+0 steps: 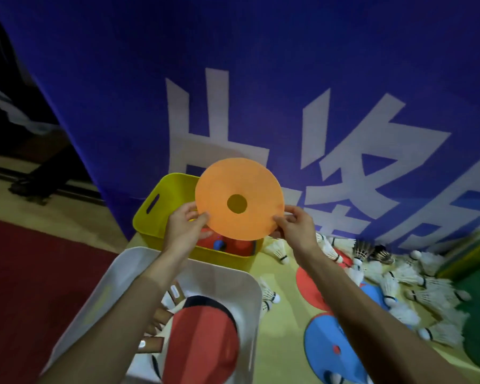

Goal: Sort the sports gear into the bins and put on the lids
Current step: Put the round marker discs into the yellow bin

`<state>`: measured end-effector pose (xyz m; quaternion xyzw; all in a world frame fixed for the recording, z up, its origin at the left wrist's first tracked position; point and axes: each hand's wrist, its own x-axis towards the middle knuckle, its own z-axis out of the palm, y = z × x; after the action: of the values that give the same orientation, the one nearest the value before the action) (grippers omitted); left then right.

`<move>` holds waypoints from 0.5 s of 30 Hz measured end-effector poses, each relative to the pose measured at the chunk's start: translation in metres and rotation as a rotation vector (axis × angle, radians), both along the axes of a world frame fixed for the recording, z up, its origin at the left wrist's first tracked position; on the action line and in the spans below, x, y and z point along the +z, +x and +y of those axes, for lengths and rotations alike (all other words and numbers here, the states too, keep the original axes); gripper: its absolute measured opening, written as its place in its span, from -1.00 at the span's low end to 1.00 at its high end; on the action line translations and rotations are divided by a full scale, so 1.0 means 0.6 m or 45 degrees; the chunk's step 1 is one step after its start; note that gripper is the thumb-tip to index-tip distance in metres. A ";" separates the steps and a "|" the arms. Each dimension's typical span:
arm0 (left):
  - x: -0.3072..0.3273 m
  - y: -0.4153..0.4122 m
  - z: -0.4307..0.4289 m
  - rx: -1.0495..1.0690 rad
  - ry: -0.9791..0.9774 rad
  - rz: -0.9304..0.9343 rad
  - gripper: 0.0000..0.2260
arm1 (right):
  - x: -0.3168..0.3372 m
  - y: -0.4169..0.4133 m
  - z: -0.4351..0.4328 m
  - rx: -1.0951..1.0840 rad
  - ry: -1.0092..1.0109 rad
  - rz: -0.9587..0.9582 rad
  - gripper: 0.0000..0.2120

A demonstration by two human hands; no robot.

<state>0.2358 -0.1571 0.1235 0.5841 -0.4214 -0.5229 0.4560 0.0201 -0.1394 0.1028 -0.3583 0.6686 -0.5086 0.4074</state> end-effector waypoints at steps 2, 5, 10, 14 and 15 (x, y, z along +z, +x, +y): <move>0.001 0.033 -0.012 0.015 -0.009 0.032 -0.67 | -0.008 0.025 -0.025 -0.045 0.065 -0.004 -0.73; -0.006 0.074 -0.030 0.045 -0.015 -0.115 -0.66 | -0.021 0.049 -0.042 -0.090 0.253 0.079 -0.72; -0.019 0.103 -0.043 0.002 -0.009 -0.261 -0.70 | -0.034 0.067 -0.028 -0.125 0.374 0.188 -0.72; -0.019 0.088 -0.040 -0.125 -0.013 -0.253 -0.77 | -0.032 0.064 -0.016 -0.119 0.367 0.165 -0.71; -0.020 0.082 -0.037 -0.162 -0.022 -0.237 -0.80 | -0.031 0.062 -0.012 -0.117 0.361 0.165 -0.72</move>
<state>0.2851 -0.1795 0.1118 0.5983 -0.5024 -0.4906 0.3858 0.0575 -0.1464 0.0842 -0.2983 0.7741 -0.4031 0.3863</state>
